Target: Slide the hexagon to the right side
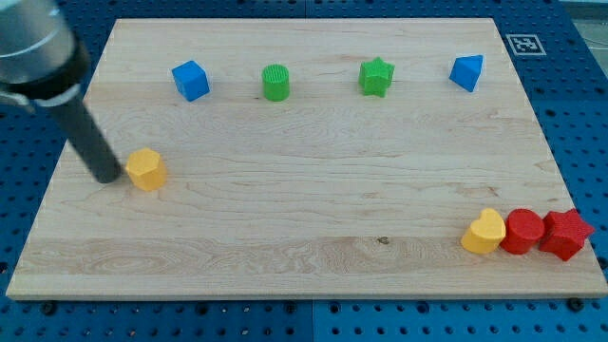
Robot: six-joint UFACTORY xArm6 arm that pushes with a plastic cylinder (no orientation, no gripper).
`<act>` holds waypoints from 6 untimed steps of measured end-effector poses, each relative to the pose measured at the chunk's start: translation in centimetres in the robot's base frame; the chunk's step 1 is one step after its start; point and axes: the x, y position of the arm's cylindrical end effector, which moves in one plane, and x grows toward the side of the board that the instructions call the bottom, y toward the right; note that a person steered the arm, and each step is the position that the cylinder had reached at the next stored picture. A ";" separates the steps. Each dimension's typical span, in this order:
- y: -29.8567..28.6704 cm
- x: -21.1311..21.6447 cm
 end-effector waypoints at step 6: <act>30.0 -2.0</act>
